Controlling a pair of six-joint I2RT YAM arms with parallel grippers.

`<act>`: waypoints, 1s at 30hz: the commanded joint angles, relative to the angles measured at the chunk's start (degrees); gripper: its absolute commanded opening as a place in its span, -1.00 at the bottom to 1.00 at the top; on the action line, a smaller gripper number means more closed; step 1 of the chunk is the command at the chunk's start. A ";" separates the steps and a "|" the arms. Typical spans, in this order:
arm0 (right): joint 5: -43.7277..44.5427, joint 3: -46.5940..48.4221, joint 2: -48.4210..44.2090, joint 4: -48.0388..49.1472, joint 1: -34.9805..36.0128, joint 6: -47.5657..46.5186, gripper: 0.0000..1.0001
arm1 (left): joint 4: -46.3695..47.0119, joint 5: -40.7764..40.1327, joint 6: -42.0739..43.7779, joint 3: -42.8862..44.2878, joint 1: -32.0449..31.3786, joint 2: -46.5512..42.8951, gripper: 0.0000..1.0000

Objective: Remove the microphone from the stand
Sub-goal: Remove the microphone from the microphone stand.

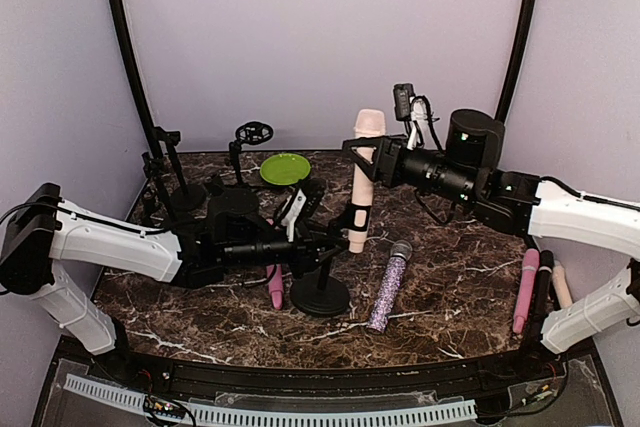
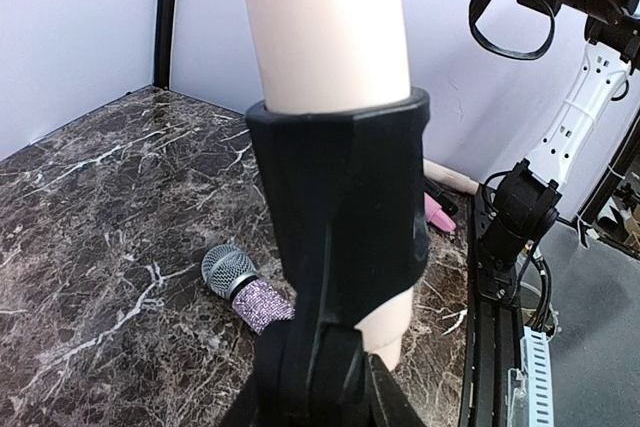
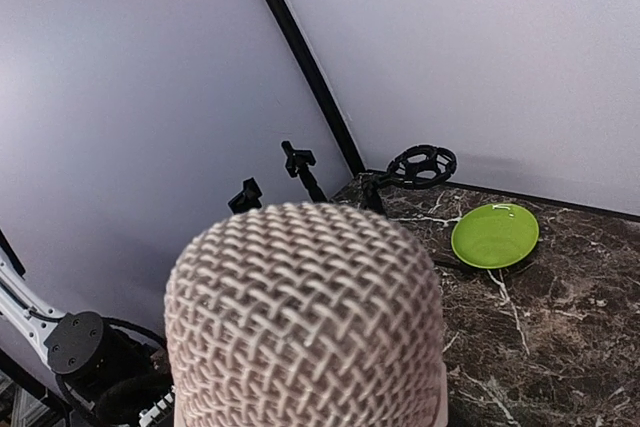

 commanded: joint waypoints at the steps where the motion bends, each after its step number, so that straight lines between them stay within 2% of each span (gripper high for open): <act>1: 7.67 1.22 -0.58 5.18 -0.55 3.41 -0.97 | 2.29 -1.05 0.32 -1.33 -0.02 -1.57 -1.00; 6: 5.15 1.93 -0.14 5.10 -0.62 1.92 -0.98 | 2.40 -1.47 -0.47 -1.86 0.03 -2.07 -1.00; 10: -0.46 1.35 -0.48 7.06 -1.34 0.60 -0.98 | 3.43 -2.29 -1.46 -3.38 0.07 -3.11 -1.00; 19: -20.01 1.49 -2.69 10.07 -3.13 -2.84 -0.98 | 4.79 0.96 -3.86 -5.27 0.26 -4.24 -1.00; 25: -25.71 0.39 -4.61 10.57 -4.17 -3.71 -0.98 | 6.26 6.21 -5.03 -5.21 0.84 -4.08 -1.00; 30: -23.77 -0.47 -5.43 11.42 -4.18 -1.88 -0.97 | 6.12 7.17 -4.43 -5.45 0.86 -3.91 -1.00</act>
